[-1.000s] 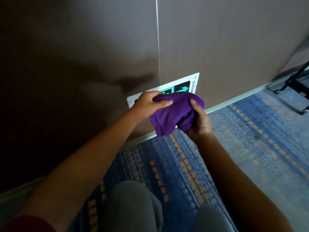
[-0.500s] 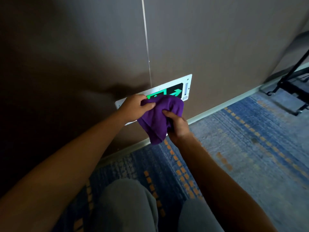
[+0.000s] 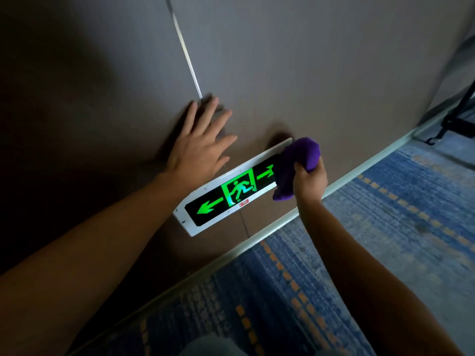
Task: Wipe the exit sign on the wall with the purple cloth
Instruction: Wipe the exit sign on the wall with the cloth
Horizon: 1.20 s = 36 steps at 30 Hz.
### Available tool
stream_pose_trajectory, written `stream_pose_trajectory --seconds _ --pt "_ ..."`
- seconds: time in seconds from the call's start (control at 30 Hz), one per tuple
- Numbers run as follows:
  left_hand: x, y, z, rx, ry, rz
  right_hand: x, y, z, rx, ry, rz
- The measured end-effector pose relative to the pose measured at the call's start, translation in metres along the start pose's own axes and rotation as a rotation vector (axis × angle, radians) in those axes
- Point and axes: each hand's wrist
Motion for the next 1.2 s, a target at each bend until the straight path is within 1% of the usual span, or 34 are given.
stream_pose_trajectory --seconds 0.03,0.1,0.2,0.27,0.37,0.43,0.53,0.6,0.73,0.8,0.9,1.03,1.1,1.2 --pt "0.002 0.001 -0.004 0.051 0.028 0.008 0.002 -0.001 -0.006 -0.042 -0.012 0.030" --pt "0.001 0.007 -0.014 0.125 0.026 0.001 0.007 -0.004 -0.019 -0.063 -0.005 0.063" --pt "-0.004 0.023 -0.030 0.177 -0.040 -0.079 0.020 -0.006 -0.030 -0.030 -0.025 0.090" --pt "-0.007 0.030 -0.037 0.213 -0.079 -0.121 0.025 -0.007 -0.039 -0.022 0.003 0.112" --pt "-0.006 0.031 -0.047 0.252 -0.133 -0.125 0.022 -0.007 -0.060 0.010 0.060 0.121" --pt "-0.006 0.031 -0.051 0.259 -0.146 -0.133 0.015 -0.008 -0.075 0.029 0.027 0.087" --pt "-0.007 0.033 -0.057 0.279 -0.169 -0.131 -0.010 -0.012 -0.097 0.074 -0.037 0.051" --pt "-0.006 0.033 -0.057 0.274 -0.185 -0.128 -0.041 -0.020 -0.112 0.111 -0.028 0.051" --pt "-0.005 0.030 -0.056 0.266 -0.161 -0.119 -0.114 -0.046 -0.136 0.072 0.104 0.123" --pt "-0.005 0.029 -0.053 0.264 -0.152 -0.116 -0.127 -0.054 -0.137 0.037 0.162 0.181" --pt "-0.004 0.030 -0.050 0.267 -0.154 -0.114 -0.104 -0.056 -0.126 -0.047 0.188 0.242" --pt "-0.005 0.029 -0.057 0.289 -0.166 -0.118 -0.034 -0.042 -0.095 -0.133 0.125 0.329" --pt "-0.005 0.031 -0.057 0.314 -0.151 -0.125 -0.002 -0.027 -0.082 -0.132 0.075 0.310" --pt "-0.005 0.030 -0.054 0.339 -0.132 -0.117 0.018 -0.011 -0.076 -0.064 0.026 0.213"
Point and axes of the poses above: each hand's wrist, its own x-axis towards the middle knuckle, its own z-axis out of the back of the hand, y = z × x, and after that the axes turned 8 degrees about -z, right-handed
